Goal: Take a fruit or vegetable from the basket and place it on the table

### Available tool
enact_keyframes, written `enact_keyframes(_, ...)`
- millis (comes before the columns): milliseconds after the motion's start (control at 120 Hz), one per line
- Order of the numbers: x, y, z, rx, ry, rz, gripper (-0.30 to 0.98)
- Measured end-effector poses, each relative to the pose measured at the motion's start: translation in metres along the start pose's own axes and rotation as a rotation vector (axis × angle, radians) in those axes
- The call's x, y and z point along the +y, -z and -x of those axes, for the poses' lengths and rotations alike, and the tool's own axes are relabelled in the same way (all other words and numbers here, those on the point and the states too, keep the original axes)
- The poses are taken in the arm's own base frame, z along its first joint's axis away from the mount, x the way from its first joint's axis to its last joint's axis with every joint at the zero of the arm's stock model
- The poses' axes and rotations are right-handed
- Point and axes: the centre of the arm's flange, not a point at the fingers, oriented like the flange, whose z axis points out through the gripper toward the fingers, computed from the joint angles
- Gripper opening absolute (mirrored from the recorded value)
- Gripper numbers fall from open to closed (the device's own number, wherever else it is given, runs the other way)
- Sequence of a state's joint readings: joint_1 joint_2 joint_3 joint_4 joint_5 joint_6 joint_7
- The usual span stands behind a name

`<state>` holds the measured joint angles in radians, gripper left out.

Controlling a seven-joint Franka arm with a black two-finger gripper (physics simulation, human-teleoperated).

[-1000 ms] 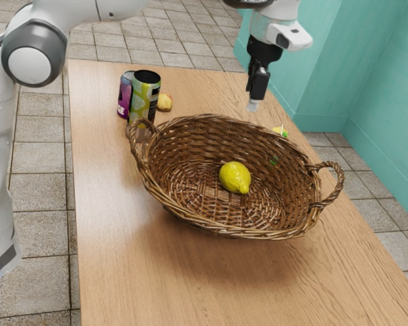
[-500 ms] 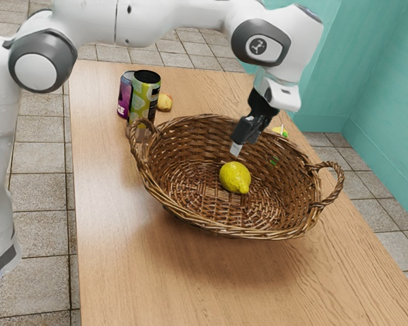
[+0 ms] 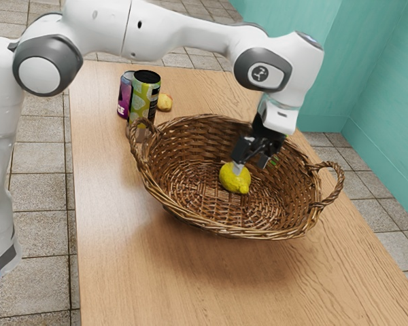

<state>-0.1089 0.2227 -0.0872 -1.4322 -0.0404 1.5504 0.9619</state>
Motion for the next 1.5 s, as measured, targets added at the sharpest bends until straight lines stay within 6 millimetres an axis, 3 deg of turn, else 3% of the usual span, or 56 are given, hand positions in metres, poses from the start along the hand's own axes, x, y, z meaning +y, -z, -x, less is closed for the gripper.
enact_keyframes(242,-0.003,-0.006,0.001,0.008,-0.119,-0.013,0.69)
enact_keyframes(425,-0.014,-0.025,0.018,-0.001,-0.164,0.017,0.69)
enact_keyframes(583,-0.016,-0.038,0.021,-0.009,-0.21,0.038,0.69)
enact_keyframes(767,-0.016,-0.037,0.021,-0.001,-0.247,0.031,0.43)
enact_keyframes(950,-0.013,-0.009,0.02,0.021,-0.275,-0.028,0.3)
enact_keyframes(1083,0.004,0.04,0.025,0.046,-0.283,-0.114,0.29)
enact_keyframes(1175,0.018,0.087,0.033,0.065,-0.262,-0.184,0.28)
enact_keyframes(1250,0.013,0.131,0.064,0.077,-0.171,-0.238,0.29)
enact_keyframes(1333,-0.018,0.151,0.155,0.084,0.067,-0.242,0.31)
enact_keyframes(1433,-0.051,0.143,0.257,0.103,0.334,-0.193,0.31)
enact_keyframes(1467,-0.067,0.13,0.275,0.107,0.39,-0.164,0.31)
enact_keyframes(1500,-0.081,0.116,0.279,0.11,0.421,-0.135,0.31)
